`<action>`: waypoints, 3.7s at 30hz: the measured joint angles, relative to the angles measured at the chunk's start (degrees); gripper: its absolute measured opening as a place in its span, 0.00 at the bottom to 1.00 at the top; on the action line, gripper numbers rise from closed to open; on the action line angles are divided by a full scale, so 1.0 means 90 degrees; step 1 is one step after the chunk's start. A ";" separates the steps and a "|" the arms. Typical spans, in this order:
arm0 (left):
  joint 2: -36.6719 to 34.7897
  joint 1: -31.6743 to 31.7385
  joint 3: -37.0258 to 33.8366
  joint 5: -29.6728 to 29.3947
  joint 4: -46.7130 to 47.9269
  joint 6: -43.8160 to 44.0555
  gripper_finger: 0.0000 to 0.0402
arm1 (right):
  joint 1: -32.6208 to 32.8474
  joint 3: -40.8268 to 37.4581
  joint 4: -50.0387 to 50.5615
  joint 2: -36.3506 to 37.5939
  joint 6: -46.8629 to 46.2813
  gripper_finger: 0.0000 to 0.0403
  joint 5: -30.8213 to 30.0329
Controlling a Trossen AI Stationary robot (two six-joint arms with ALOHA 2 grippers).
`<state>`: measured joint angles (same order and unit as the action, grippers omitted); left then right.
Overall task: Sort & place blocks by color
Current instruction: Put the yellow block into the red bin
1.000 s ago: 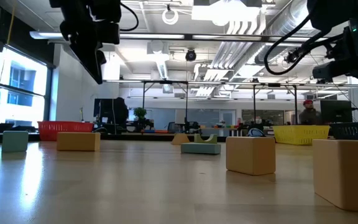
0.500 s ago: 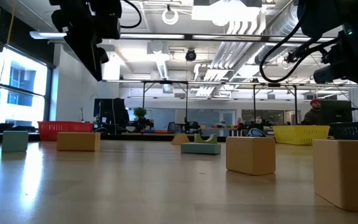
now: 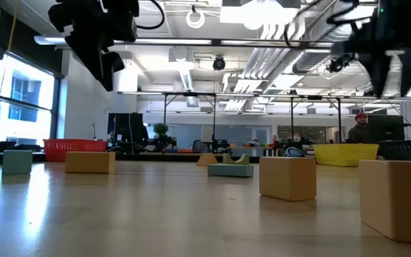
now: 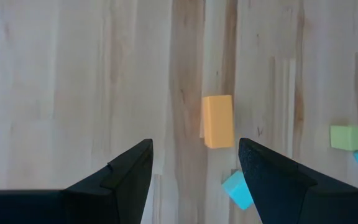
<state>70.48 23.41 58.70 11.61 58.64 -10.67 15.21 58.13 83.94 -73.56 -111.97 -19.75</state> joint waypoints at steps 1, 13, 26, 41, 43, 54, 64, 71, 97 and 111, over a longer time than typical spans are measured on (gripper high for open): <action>0.0000 -0.0049 0.0000 0.0005 0.0020 0.0002 0.56 | -0.0033 0.0088 0.0015 0.0069 0.0054 0.39 -0.0329; 0.0000 -0.0661 0.0000 -0.0077 -0.0005 0.1053 0.56 | -0.1438 0.0921 -0.0154 0.0446 0.2907 0.39 -0.1919; 0.0647 -0.1570 -0.0005 -0.0771 -0.0301 0.1931 0.56 | -0.2992 0.1758 -0.1256 0.0442 0.6491 0.39 -0.1577; 0.2149 -0.2060 -0.0005 -0.0827 -0.0921 0.2338 0.56 | -0.3386 0.2409 -0.1318 0.0442 0.8177 0.39 -0.1564; 0.2315 -0.2108 -0.0005 -0.0995 -0.0993 0.2421 0.56 | -0.3401 0.2409 -0.1314 0.0442 0.8289 0.39 -0.1563; 0.3223 -0.2163 -0.0005 -0.1216 -0.1025 0.2622 0.55 | -0.3401 0.2409 -0.1307 0.0442 0.8496 0.39 -0.1564; 0.3549 -0.2161 0.0000 -0.1194 -0.1082 0.2657 0.30 | -0.3401 0.2409 -0.1260 0.0442 0.8615 0.39 -0.1564; 0.3341 -0.1964 -0.0005 -0.0876 -0.1215 0.2828 0.25 | -0.3401 0.2409 -0.1262 0.0442 0.8615 0.39 -0.1564; 0.0735 0.1754 -0.0005 -0.2143 -0.0921 0.1942 0.25 | -0.3398 0.2409 -0.3163 0.0422 0.8453 0.39 -0.0408; 0.0670 0.3739 -0.0005 -0.2825 -0.0861 0.2747 0.25 | -0.3435 0.2409 -0.5282 -0.0047 0.9973 0.39 -0.0397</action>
<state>76.51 57.06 58.66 -13.82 50.89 14.05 -15.71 79.81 36.40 -73.98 -22.21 -23.32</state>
